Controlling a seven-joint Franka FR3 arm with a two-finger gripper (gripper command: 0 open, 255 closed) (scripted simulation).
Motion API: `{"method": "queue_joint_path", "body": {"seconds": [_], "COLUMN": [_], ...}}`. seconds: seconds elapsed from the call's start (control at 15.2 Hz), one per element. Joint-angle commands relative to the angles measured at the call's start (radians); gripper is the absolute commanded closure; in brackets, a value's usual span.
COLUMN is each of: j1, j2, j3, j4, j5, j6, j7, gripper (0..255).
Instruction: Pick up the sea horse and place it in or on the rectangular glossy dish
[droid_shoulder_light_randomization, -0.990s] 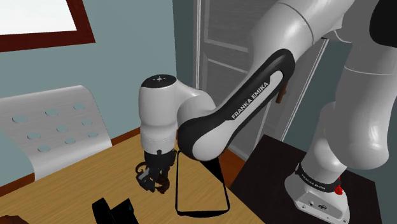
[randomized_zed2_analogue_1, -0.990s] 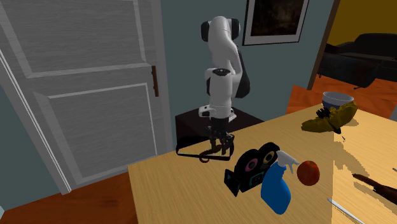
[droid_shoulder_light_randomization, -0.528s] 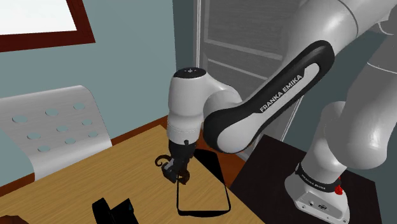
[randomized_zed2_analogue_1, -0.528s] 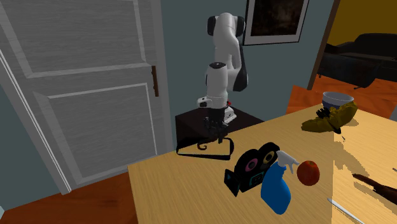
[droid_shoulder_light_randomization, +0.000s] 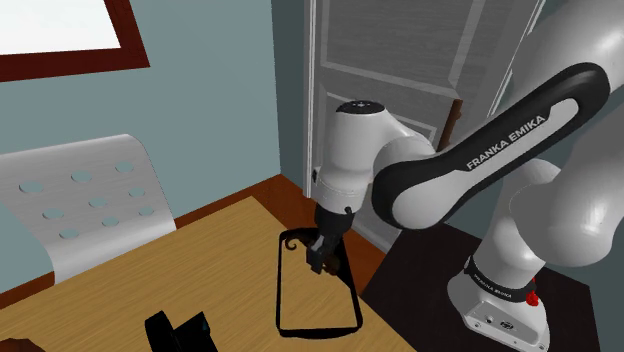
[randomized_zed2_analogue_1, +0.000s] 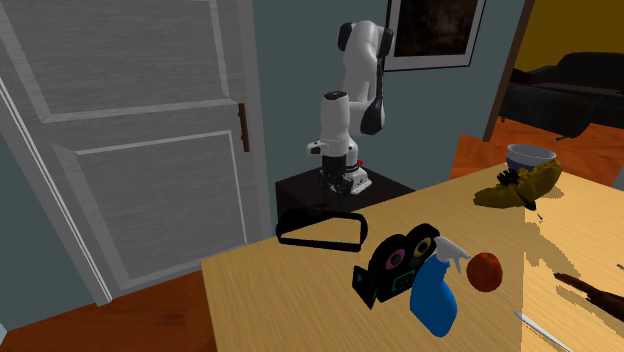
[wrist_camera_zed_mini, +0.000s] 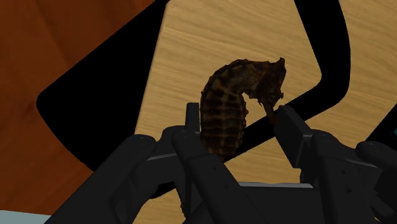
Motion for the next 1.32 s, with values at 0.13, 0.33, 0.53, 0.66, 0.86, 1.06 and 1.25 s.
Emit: {"method": "queue_joint_path", "body": {"seconds": [0.13,0.33,0.53,0.66,0.86,1.06,1.25], "j1": [0.001,-0.004,-0.011,-0.017,-0.024,-0.024,-0.024], "j2": [0.027,0.071,0.119,0.152,0.191,0.191,0.191], "j3": [0.001,0.011,0.021,0.028,0.035,0.035,0.035], "j4": [-0.039,-0.052,-0.061,-0.067,-0.072,-0.072,-0.072], "j5": [0.009,0.004,-0.005,-0.015,-0.031,-0.031,-0.031], "j6": [0.065,0.121,0.178,0.216,0.259,0.259,0.259], "j7": [-0.014,-0.010,-0.004,0.002,0.012,0.012,0.012], "gripper": [255,255,255,255,255,255,255]}}
